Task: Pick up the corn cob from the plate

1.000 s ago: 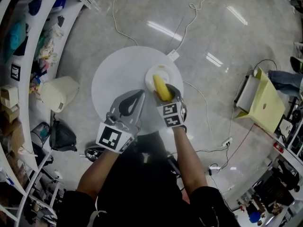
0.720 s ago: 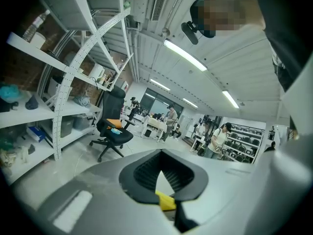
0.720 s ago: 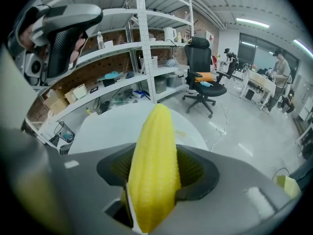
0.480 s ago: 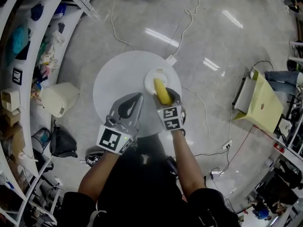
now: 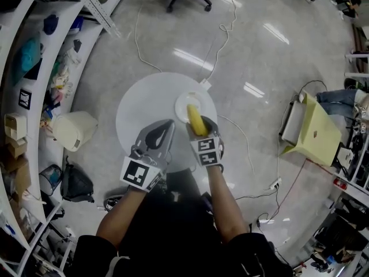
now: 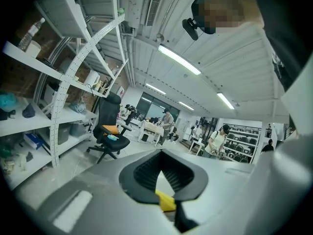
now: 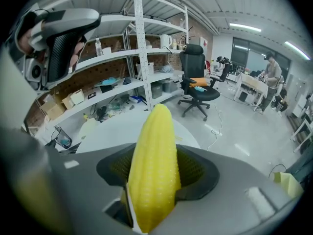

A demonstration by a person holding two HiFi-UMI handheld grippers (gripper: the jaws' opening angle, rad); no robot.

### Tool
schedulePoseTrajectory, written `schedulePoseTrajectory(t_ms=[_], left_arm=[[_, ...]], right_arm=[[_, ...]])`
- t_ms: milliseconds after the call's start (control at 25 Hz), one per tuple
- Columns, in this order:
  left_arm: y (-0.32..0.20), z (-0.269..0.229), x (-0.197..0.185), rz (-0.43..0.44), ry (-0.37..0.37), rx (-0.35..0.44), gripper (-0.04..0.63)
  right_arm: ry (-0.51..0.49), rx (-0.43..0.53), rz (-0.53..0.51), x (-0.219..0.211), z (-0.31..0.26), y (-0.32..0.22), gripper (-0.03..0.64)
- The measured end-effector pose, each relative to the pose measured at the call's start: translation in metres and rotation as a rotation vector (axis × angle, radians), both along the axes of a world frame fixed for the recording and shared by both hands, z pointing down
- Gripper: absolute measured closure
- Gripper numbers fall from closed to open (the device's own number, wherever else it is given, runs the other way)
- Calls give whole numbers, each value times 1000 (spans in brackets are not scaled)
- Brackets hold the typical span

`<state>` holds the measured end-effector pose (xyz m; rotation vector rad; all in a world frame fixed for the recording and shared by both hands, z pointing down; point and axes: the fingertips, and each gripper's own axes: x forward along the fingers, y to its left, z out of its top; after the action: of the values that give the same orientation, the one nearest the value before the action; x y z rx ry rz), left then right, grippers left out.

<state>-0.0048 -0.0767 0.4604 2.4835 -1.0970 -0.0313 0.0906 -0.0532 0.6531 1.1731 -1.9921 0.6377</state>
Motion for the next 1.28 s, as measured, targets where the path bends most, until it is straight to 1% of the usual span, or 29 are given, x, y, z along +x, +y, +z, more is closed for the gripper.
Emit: schedulePoseTrajectory(t_ms=[560, 800, 1280], left_arm=[[21, -28, -3, 23, 16, 29, 594], [27, -43, -7, 34, 21, 83, 595], [37, -70, -12, 43, 32, 121, 595]], right_arm=[[-6, 47, 68, -1, -32, 20, 368], [-1, 69, 84, -2, -46, 29, 368], [-11, 108, 131, -3, -71, 41, 368]])
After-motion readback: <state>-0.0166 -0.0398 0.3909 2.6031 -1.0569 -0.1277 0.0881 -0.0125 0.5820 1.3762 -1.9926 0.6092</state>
